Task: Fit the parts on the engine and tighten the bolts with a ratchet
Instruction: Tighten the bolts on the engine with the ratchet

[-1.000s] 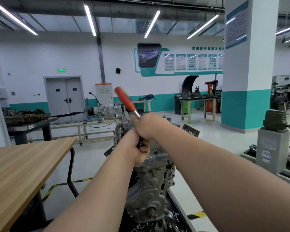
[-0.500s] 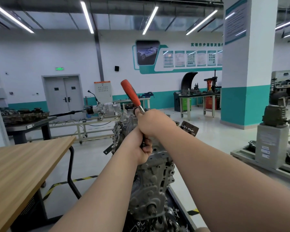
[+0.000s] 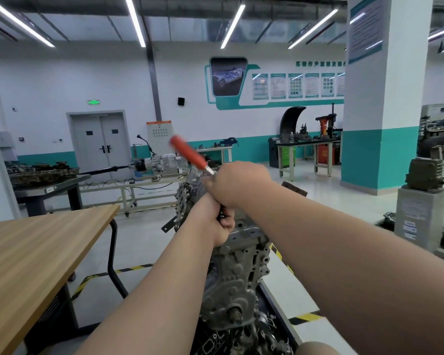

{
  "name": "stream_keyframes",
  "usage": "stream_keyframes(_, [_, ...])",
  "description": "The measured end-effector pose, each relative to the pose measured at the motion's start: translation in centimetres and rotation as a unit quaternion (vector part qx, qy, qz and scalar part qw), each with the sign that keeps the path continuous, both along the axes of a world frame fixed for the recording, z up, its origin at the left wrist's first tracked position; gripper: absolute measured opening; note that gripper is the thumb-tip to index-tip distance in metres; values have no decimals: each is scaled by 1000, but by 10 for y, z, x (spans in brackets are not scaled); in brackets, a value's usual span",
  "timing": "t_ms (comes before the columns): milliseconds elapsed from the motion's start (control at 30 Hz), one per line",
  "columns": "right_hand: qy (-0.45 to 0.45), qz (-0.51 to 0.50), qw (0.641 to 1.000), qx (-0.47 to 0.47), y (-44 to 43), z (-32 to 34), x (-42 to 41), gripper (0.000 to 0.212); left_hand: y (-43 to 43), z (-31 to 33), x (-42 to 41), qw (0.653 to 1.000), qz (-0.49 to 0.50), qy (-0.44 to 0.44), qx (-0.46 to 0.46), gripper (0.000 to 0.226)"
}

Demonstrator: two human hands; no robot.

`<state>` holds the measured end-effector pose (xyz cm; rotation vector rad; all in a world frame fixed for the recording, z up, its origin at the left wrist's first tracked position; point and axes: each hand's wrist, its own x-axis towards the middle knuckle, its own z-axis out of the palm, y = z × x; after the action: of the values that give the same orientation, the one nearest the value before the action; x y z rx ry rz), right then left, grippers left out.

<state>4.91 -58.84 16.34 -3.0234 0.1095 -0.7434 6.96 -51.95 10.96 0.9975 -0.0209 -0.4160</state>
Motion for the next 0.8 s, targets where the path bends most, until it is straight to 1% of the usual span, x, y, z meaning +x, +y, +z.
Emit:
stream_keyframes(33, [-37,-3,992,-120,1,2,-2,48,-1,-1,1,1000,3,10,-18,29])
stream_keyframes(67, [-72,9,977,-202,2,3,-4,47,-2,-3,2,999,9,16,-32,30])
stream_keyframes(100, [-88,22,966,-243,2,2,-5,47,-2,-5,4,999,16,17,-38,30])
stream_keyframes(133, [-92,28,962,-256,3,0,-4,47,-3,-7,4,999,19,14,-39,30])
stream_keyframes(167, [-90,30,965,-245,2,-3,-2,46,-3,-9,4,999,18,10,-35,28])
stream_keyframes(233, [-83,17,982,-168,-1,-8,0,42,-2,-13,3,1000,7,5,-17,27])
stream_keyframes(300, [-85,3,993,-76,-4,-10,2,37,-2,-13,1,1000,-2,5,1,30])
stream_keyframes(400, [-95,-2,995,-7,-5,-10,2,33,-4,-10,-1,1000,-3,3,13,38])
stream_keyframes(500, [-87,-5,994,59,-5,-11,2,36,-5,-9,0,1000,-2,-8,15,40])
stream_keyframes(600, [-80,-8,988,133,-1,-17,6,37,-4,-9,1,1000,-5,-25,16,40])
stream_keyframes(733, [-84,11,963,255,-1,-21,9,43,-3,-8,0,999,-9,-39,30,41])
stream_keyframes(800, [-76,16,954,291,-2,-22,11,45,-4,-6,0,999,-11,-36,30,41])
